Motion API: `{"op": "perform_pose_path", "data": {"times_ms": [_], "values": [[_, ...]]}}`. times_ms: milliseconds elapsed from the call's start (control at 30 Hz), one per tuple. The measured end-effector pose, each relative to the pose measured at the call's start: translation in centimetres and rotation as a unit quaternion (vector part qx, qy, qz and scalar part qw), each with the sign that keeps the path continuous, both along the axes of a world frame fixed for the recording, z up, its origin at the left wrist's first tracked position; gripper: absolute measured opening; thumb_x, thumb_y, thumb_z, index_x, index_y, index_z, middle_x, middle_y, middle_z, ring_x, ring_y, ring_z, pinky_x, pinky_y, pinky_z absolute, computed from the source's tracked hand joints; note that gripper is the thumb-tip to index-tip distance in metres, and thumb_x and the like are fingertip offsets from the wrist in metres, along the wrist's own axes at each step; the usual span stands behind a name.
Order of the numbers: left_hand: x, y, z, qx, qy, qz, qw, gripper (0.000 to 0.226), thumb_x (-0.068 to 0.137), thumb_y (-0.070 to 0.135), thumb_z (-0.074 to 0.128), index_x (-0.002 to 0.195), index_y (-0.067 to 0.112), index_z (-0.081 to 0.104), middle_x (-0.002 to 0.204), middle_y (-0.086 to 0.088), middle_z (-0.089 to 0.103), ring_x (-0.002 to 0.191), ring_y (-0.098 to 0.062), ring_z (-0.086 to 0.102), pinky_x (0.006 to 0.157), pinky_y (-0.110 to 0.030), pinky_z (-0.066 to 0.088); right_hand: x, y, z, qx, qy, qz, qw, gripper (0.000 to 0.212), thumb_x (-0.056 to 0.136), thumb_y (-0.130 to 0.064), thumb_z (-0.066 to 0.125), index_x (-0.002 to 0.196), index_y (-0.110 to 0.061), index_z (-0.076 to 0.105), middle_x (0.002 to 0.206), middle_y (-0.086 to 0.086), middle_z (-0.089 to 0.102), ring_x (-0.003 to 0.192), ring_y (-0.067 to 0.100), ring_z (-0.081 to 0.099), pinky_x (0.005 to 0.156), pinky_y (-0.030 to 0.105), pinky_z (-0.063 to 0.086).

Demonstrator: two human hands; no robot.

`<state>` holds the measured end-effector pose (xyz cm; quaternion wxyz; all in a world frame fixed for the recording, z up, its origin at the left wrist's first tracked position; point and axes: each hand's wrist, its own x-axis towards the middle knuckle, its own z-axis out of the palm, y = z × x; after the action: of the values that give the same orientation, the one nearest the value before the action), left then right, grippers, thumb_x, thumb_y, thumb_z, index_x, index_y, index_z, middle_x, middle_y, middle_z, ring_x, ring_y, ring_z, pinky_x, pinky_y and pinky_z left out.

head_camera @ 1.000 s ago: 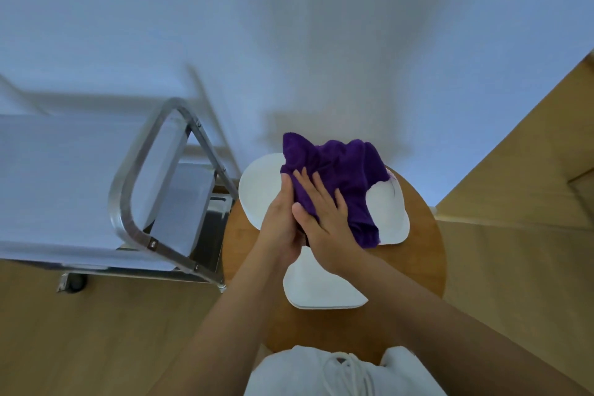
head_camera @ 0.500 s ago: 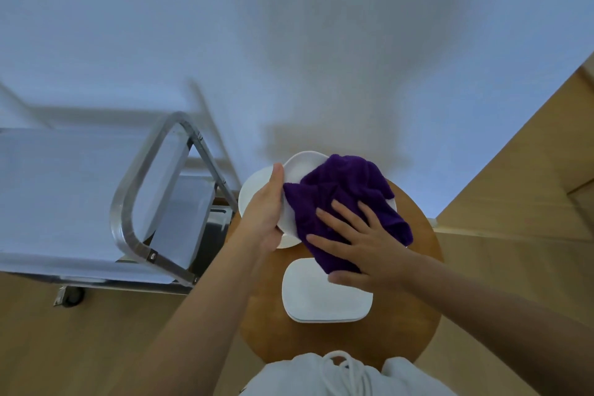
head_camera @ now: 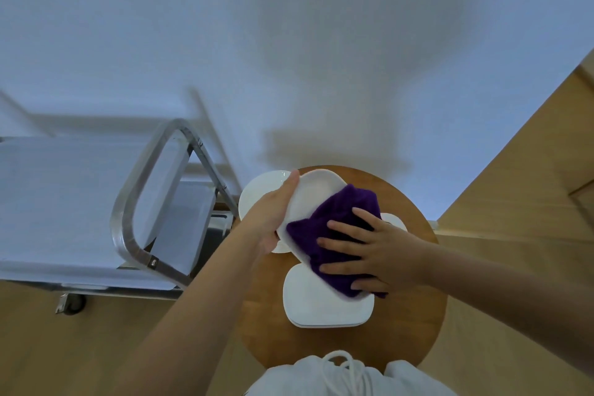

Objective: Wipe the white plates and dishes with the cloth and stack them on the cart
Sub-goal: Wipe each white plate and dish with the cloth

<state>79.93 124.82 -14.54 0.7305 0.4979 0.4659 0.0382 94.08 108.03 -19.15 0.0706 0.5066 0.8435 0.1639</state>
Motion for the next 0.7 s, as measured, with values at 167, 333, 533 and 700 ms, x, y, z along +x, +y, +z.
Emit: {"op": "perform_pose_path", "data": {"times_ms": [167,333,533,700], "values": [[0.5,-1.3,0.3,0.036,0.028,-0.024,0.999,0.040,0.086,0.066,0.050,0.090,0.027,0.060,0.090,-0.001,0.068,0.088,-0.021,0.064,0.066,-0.030,0.055,-0.1,1.8,0.5,-0.013,-0.008,0.019,1.000,0.055,0.091,-0.056,0.038,0.142,-0.036,0.033,0.146,-0.002,0.041,0.138,0.029,0.031,0.110,0.055,0.012],[0.3,-1.5,0.5,0.030,-0.001,-0.027,0.999,0.047,0.089,0.064,0.045,0.098,0.022,0.066,0.097,-0.004,0.072,0.097,-0.024,0.065,0.081,-0.037,0.057,0.0,2.8,1.0,0.004,0.024,0.002,1.000,0.058,0.089,-0.057,0.041,0.142,-0.035,0.034,0.146,0.000,0.042,0.138,0.032,0.031,0.109,0.058,0.012],[0.2,-1.3,1.5,0.035,-0.033,-0.009,0.999,0.054,0.093,0.060,0.041,0.115,0.019,0.067,0.109,-0.009,0.072,0.107,-0.029,0.065,0.098,-0.050,0.049,-0.1,4.1,1.5,0.064,0.113,-0.049,0.990,0.057,0.085,-0.055,0.043,0.137,-0.033,0.045,0.142,0.003,0.048,0.136,0.034,0.031,0.110,0.057,0.014],[-0.2,-1.9,1.3,0.028,-0.047,0.033,0.998,0.051,0.092,0.061,0.043,0.112,0.021,0.067,0.108,-0.008,0.072,0.106,-0.028,0.064,0.097,-0.050,0.050,-1.0,4.0,0.4,0.096,0.174,-0.115,0.973,0.057,0.087,-0.053,0.040,0.139,-0.032,0.035,0.144,0.006,0.045,0.138,0.034,0.025,0.113,0.054,0.013]]}}
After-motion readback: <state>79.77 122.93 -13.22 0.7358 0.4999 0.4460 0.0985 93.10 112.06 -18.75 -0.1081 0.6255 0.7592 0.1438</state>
